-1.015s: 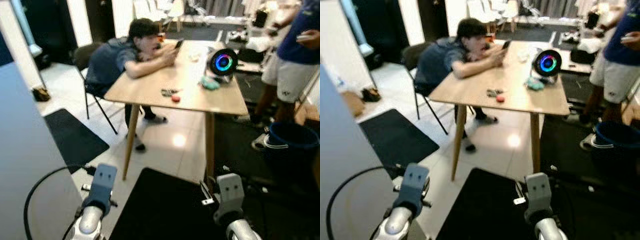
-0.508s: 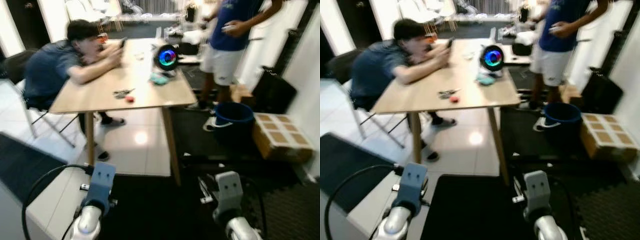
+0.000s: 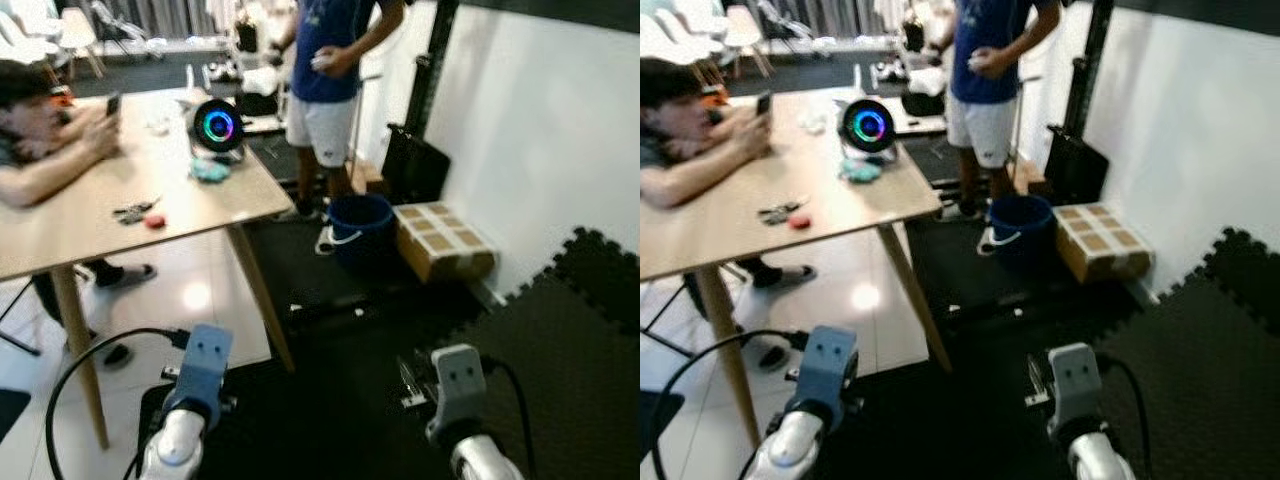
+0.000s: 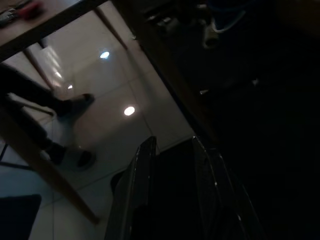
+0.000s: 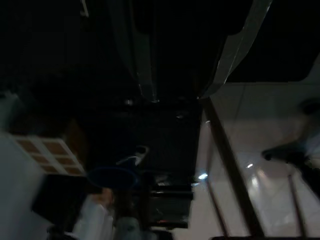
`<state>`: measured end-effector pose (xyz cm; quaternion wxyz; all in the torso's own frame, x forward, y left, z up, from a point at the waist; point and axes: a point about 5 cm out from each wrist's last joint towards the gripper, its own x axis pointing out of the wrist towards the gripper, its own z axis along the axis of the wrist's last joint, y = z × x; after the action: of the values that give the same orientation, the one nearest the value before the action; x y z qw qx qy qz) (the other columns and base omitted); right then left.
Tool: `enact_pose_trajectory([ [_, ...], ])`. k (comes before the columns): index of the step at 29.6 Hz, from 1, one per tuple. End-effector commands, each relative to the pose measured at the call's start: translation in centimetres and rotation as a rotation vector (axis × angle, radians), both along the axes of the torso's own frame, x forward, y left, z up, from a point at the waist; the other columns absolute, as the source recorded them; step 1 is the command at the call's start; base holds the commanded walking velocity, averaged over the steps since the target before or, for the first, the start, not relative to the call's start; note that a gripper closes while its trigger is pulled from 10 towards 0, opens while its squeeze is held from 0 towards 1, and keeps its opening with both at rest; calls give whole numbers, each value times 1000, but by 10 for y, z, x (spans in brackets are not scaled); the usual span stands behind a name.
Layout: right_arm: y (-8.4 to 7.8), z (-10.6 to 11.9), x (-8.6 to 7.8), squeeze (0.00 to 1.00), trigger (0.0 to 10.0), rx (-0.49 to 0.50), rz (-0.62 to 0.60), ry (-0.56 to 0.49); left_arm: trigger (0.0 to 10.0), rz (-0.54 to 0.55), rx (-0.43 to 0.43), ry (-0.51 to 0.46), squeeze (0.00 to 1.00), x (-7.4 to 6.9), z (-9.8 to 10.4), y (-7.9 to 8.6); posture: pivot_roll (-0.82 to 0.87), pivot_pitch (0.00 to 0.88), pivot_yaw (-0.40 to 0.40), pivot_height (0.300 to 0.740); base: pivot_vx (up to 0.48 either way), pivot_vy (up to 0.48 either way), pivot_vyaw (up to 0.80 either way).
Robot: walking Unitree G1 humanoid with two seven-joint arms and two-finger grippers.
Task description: Hang keys on a hook
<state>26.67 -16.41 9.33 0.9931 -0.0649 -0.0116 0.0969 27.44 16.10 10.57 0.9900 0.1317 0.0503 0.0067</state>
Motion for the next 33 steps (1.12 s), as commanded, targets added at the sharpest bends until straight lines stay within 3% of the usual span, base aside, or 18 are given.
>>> enact_pose_trajectory([
  [1,-3,-3,-2,0,10000,1,-9,14,10000,-2,8,15,0,-2,-4,-1,-32,132,39,740,0,0,-800],
  [13,-3,-3,-3,0,10000,1,-14,12,10000,-6,6,16,0,-2,-4,-2,-33,136,47,740,0,0,-800],
  [33,-1,-2,-2,0,10000,-2,-4,8,10000,0,8,12,0,-2,-3,-1,-25,136,43,740,0,0,0],
])
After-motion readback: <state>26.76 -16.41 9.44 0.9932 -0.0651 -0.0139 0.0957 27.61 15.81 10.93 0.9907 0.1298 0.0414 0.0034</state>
